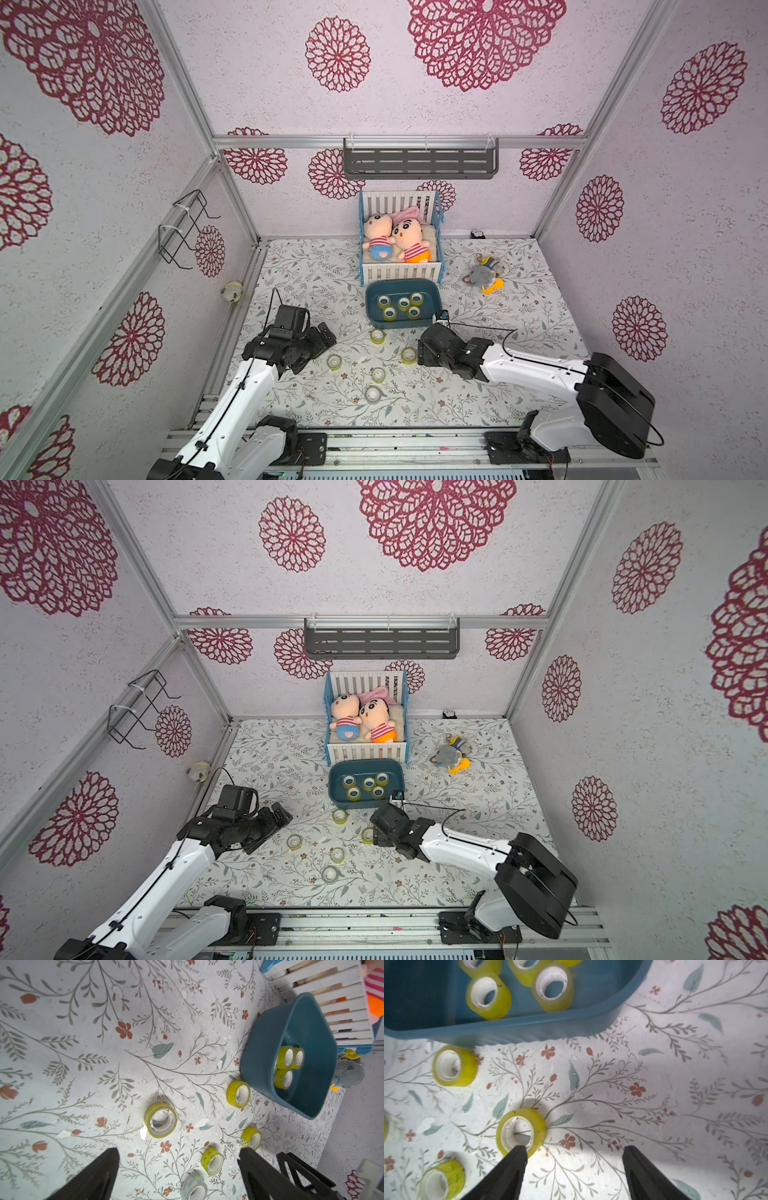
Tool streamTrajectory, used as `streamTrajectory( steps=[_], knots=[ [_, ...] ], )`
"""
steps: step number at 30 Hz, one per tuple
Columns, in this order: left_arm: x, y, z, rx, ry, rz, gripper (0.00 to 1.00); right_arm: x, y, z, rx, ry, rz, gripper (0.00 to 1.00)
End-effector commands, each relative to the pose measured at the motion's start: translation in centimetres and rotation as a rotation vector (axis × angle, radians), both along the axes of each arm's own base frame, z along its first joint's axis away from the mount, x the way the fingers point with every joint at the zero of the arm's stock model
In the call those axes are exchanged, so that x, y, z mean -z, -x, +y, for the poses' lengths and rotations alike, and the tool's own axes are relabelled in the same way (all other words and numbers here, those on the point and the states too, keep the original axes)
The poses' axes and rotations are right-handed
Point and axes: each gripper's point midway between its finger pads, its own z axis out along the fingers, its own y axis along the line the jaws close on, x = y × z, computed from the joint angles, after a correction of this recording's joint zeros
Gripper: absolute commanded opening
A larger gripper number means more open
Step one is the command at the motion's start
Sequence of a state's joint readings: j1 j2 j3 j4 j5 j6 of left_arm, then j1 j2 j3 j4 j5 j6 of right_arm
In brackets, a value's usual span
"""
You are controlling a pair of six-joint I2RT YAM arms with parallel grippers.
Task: Put the transparent tape into the storage box
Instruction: Move the tape to the center of the board.
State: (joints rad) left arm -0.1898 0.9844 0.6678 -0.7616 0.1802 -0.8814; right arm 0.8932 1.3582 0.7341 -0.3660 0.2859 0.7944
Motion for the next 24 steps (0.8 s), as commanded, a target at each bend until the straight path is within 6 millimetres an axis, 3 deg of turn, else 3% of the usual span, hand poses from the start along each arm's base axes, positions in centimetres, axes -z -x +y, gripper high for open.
streamTrajectory(
  steps=[1,6,11,18,24],
  knots=[
    [1.2,0.4,-0.8,-0.021,0.033,0.044,0.97,-2.4,0.1,2.1,-0.072,-0.119,-0.049,0.8],
    [2.7,1.7,0.0,-0.09,-0.014,0.129,0.97,-2.3,1.9,5.9,-0.198,-0.193,-0.003,0.73],
    [3.6,1.8,-0.6,-0.095,0.005,0.143,0.97,-0.5,3.0,8.9,-0.264,-0.138,0.037,0.64],
    [5.2,1.5,-2.6,-0.045,0.053,0.193,0.97,0.1,2.9,10.9,-0.304,-0.156,0.041,0.68],
    [6.7,0.6,-4.5,0.019,0.05,0.224,0.97,1.6,4.6,13.1,-0.422,-0.14,0.079,0.7]
  ],
)
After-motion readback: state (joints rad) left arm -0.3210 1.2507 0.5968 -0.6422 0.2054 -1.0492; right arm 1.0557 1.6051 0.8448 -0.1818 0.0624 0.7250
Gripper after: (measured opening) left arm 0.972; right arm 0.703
